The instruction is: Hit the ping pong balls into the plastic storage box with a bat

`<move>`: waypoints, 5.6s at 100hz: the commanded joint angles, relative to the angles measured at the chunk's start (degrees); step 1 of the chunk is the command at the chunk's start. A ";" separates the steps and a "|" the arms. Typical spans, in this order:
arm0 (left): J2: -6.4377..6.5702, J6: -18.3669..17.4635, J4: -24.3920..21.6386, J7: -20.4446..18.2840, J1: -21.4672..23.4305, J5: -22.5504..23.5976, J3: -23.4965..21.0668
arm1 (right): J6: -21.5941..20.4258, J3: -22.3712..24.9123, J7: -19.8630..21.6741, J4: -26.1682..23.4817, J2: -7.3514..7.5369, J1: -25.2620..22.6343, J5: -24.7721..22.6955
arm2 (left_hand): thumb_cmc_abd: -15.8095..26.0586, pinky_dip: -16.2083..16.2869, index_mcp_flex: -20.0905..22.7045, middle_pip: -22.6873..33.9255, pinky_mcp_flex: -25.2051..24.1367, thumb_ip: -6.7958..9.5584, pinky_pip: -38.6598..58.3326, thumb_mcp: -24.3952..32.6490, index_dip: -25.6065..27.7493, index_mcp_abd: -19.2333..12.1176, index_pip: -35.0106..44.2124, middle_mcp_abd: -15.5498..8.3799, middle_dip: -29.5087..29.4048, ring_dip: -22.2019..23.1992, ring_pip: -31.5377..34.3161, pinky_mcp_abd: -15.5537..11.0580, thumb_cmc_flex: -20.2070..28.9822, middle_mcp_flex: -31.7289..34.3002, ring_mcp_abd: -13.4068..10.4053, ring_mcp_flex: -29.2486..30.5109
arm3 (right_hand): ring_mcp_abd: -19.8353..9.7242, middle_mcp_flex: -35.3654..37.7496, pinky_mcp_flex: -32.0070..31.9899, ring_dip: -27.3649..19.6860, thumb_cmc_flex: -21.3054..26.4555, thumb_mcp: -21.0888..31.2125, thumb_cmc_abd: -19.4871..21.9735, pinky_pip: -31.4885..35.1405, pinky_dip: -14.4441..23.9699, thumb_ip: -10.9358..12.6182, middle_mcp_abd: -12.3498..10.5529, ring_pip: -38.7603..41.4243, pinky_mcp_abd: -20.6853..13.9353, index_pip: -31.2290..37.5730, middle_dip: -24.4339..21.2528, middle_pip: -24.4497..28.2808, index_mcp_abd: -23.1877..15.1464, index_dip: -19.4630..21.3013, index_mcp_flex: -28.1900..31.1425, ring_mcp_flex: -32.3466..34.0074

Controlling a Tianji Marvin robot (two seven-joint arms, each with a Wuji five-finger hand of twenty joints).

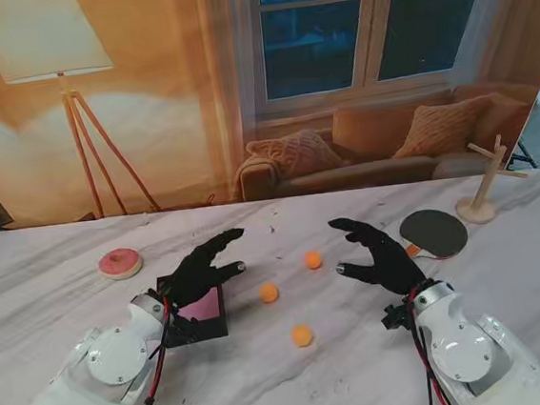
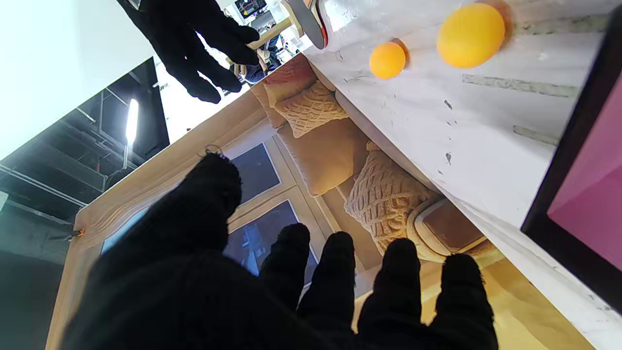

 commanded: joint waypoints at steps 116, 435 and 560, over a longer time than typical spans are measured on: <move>-0.31 0.01 0.16 -0.38 0.08 -0.95 0.60 | 0.43 5.00 2.75 -1.57 0.84 0.53 -4.72 | -0.84 1.23 -0.16 0.04 0.48 0.44 0.20 -2.00 -0.06 -0.88 -0.51 -0.12 1.10 0.88 0.58 -1.18 -1.49 0.65 -0.53 0.57 | 0.10 1.88 0.92 2.13 -0.24 0.17 0.24 0.66 2.92 -0.42 1.70 3.34 -1.38 3.71 2.89 3.05 1.42 0.99 1.36 1.70; -0.45 1.12 0.60 -0.96 -0.67 -2.25 1.52 | 9.05 -26.49 -5.28 43.16 6.98 32.63 -34.41 | 0.54 1.98 0.77 0.13 0.30 0.67 0.16 -5.10 -0.14 -0.70 -0.34 0.45 2.11 1.72 0.74 -0.80 -0.48 1.47 0.24 0.86 | -11.23 21.05 21.67 30.87 12.59 23.39 -24.70 58.13 6.23 -4.64 8.19 66.62 1.25 40.53 39.54 44.98 2.72 18.06 15.83 33.75; -0.58 1.02 0.86 -0.91 -0.83 -3.13 1.66 | 7.23 -15.35 -5.20 33.71 5.60 26.08 -34.11 | 1.09 1.86 1.01 -0.10 0.14 0.71 0.05 -6.14 -0.22 -0.69 -0.33 0.63 2.07 1.69 0.69 -1.05 -0.32 1.59 0.27 0.88 | -8.53 23.08 21.89 26.62 17.78 22.32 -15.77 58.32 2.36 -12.83 10.88 66.40 1.92 49.01 36.32 42.21 -5.18 3.29 35.52 33.23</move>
